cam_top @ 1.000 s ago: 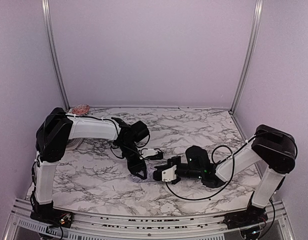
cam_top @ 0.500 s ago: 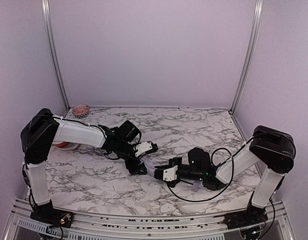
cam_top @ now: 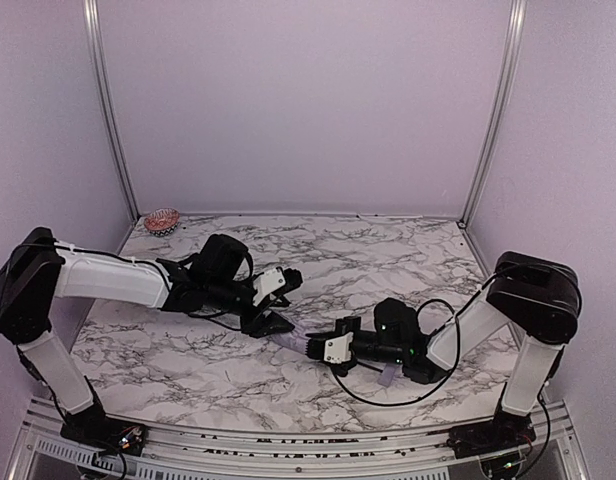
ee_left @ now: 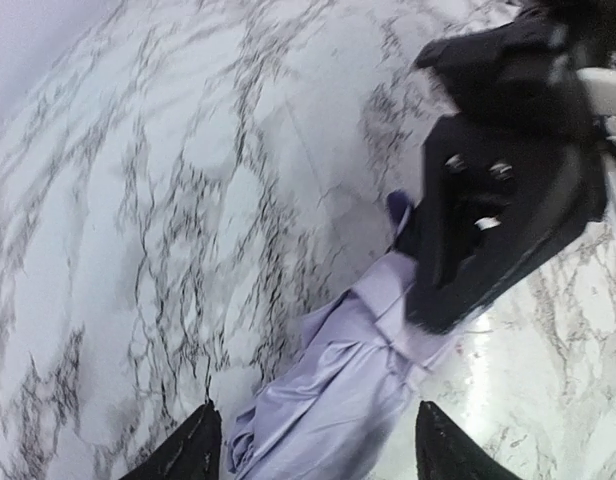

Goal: Put away the umbrella

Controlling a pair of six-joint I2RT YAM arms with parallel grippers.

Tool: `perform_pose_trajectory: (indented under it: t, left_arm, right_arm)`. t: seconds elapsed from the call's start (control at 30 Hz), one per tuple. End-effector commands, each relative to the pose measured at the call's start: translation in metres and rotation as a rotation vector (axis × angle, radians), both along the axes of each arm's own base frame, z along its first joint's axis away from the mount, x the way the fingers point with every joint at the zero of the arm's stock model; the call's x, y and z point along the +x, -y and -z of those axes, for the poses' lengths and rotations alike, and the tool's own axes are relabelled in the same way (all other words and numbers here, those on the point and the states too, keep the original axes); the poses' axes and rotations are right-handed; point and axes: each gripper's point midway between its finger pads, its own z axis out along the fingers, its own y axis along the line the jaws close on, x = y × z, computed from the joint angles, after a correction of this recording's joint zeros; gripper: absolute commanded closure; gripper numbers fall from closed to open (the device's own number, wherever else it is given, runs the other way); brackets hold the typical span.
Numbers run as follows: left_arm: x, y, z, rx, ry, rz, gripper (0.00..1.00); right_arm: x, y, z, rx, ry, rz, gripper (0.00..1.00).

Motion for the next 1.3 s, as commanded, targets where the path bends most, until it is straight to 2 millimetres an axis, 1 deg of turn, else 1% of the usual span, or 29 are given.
perform_pose_trajectory:
  t: [0.0,0.07,0.1,0.17,0.27,0.3,0.33,0.37,0.43,0.47,0.53,0.57,0.6,0.63,0.8,0.93,1.0,1.07,1.17,1.27]
  left_arm:
    - [-0.021,0.016,-0.044,-0.131,0.166,0.158,0.44]
    - [-0.016,0.021,-0.039,-0.115,0.192,0.143,0.50]
    - [-0.016,0.024,-0.036,-0.105,0.200,0.150,0.53]
    - [-0.025,0.030,-0.026,-0.079,0.222,0.192,0.55]
    - [-0.035,0.025,-0.009,-0.049,0.218,0.236,0.60]
    - [-0.040,0.021,-0.002,-0.039,0.212,0.251,0.60]
    - [-0.043,0.019,0.000,-0.042,0.209,0.259,0.59]
    - [-0.044,0.018,0.001,-0.046,0.213,0.258,0.58]
    - [-0.036,0.022,0.002,-0.057,0.247,0.203,0.54]
    - [-0.032,0.025,0.002,-0.066,0.267,0.175,0.54]
    - [-0.033,0.030,0.003,-0.075,0.307,0.168,0.55]
    - [-0.033,0.032,0.003,-0.080,0.326,0.159,0.57]
    - [-0.029,0.033,0.002,-0.089,0.343,0.131,0.59]
    - [-0.025,0.032,0.001,-0.093,0.357,0.102,0.64]
    - [-0.023,0.033,0.005,-0.090,0.360,0.092,0.67]
    - [-0.021,0.030,0.009,-0.070,0.373,0.081,0.80]
    - [-0.025,0.030,0.009,-0.076,0.364,0.097,0.84]
    - [-0.031,0.029,0.010,-0.078,0.350,0.118,0.83]
    - [-0.034,0.028,0.014,-0.071,0.328,0.127,0.74]
    - [-0.035,0.028,0.016,-0.067,0.316,0.130,0.74]
  right_arm:
    - [-0.008,0.002,0.022,-0.024,-0.102,-0.021,1.00]
    - [-0.006,0.002,0.021,-0.018,-0.109,-0.021,1.00]
    - [-0.005,0.003,0.021,-0.016,-0.112,-0.020,1.00]
    - [-0.003,0.003,0.020,-0.005,-0.124,-0.015,1.00]
    - [0.000,0.005,0.018,0.011,-0.138,-0.009,1.00]
    - [0.000,0.005,0.017,0.014,-0.139,-0.009,1.00]
    - [0.000,0.006,0.017,0.018,-0.139,-0.009,1.00]
    - [0.000,0.006,0.016,0.023,-0.141,-0.010,1.00]
    - [0.000,0.005,0.017,0.023,-0.144,-0.015,1.00]
    - [0.000,0.005,0.017,0.025,-0.145,-0.017,1.00]
    - [0.000,0.004,0.016,0.028,-0.146,-0.018,1.00]
    - [0.000,0.003,0.016,0.030,-0.147,-0.018,1.00]
    - [0.000,0.003,0.015,0.030,-0.149,-0.020,1.00]
    - [-0.001,0.003,0.015,0.029,-0.149,-0.022,1.00]
    - [-0.001,0.003,0.017,0.024,-0.152,-0.027,1.00]
    - [-0.001,0.002,0.016,0.023,-0.152,-0.030,1.00]
    - [0.000,0.002,0.017,0.022,-0.153,-0.027,1.00]
    - [0.001,0.002,0.017,0.020,-0.151,-0.027,1.00]
    - [0.002,0.001,0.016,0.019,-0.148,-0.027,1.00]
    - [0.001,0.001,0.017,0.016,-0.148,-0.030,1.00]
